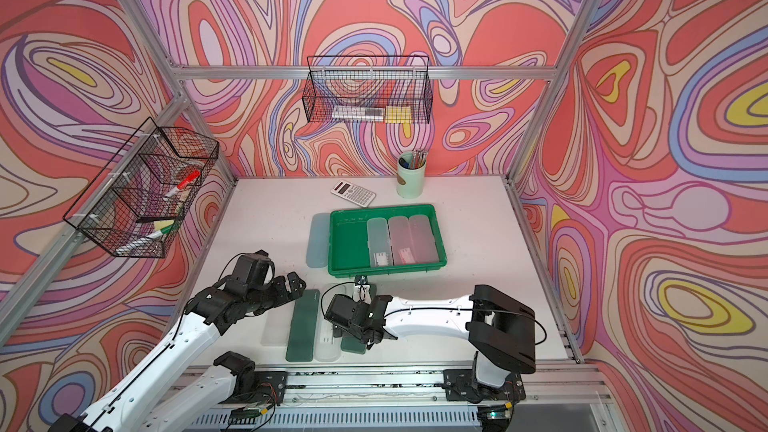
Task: Put the pencil case into the storage box
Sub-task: Pick up the pencil case from the center of the board.
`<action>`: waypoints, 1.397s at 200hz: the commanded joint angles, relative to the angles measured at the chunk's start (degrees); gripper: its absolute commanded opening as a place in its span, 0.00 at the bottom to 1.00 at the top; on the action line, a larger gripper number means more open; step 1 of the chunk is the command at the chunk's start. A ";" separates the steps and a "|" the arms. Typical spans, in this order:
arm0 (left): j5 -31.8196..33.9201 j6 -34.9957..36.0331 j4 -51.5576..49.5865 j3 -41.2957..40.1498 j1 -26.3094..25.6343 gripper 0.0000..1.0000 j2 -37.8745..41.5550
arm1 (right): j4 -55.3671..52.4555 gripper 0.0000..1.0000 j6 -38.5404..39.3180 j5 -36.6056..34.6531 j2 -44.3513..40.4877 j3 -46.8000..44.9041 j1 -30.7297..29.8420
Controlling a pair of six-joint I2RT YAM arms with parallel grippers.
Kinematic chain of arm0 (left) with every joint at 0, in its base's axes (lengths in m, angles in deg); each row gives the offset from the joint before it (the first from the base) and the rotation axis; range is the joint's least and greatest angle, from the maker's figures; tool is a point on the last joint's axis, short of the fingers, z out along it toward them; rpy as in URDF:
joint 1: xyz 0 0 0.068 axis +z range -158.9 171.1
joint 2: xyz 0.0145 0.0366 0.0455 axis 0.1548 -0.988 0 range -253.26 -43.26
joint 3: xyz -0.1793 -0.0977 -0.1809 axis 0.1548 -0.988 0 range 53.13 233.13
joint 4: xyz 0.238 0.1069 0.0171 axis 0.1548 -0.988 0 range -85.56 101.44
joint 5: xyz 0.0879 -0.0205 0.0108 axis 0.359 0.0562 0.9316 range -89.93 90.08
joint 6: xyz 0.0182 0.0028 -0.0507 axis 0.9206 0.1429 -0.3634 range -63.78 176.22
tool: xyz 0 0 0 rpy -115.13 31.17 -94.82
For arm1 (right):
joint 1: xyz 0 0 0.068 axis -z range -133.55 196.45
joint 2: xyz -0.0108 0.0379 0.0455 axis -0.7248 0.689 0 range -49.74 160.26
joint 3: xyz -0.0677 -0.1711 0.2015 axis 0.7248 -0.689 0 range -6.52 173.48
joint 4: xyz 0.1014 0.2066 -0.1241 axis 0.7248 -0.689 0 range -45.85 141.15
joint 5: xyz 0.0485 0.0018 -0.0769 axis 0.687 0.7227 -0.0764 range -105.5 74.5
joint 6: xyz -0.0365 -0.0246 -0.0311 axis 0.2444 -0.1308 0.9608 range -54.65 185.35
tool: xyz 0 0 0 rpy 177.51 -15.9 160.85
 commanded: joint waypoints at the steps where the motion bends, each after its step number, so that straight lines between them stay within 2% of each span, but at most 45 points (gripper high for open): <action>1: 1.27 -0.42 -2.49 1.31 1.18 0.99 1.35 | -2.06 0.98 -1.17 -1.34 -0.16 -0.70 -0.37; 58: 0.06 -0.61 -1.96 2.46 1.27 0.99 0.69 | -1.27 0.98 0.04 0.31 2.48 -1.00 -1.46; 126: -1.85 -1.23 -0.52 2.51 1.27 0.99 -0.61 | -3.96 0.98 -1.64 -1.42 3.15 -2.15 -1.59; 168: -3.03 -1.49 0.51 2.36 1.23 0.99 -1.00 | -4.97 0.98 -3.91 -2.96 -3.18 -7.40 -1.55; 212: -3.38 -1.14 0.85 2.25 1.22 0.99 -1.49 | -2.46 0.98 2.85 -2.29 -10.38 -11.59 -1.59; 248: -3.52 -0.96 0.59 1.81 1.25 0.99 -0.84 | -5.97 0.98 9.43 -3.13 -8.89 -9.57 -1.53; 279: -2.90 -0.95 0.16 1.33 1.25 0.99 0.34 | -8.51 0.98 11.32 -3.46 -5.71 -6.82 -1.60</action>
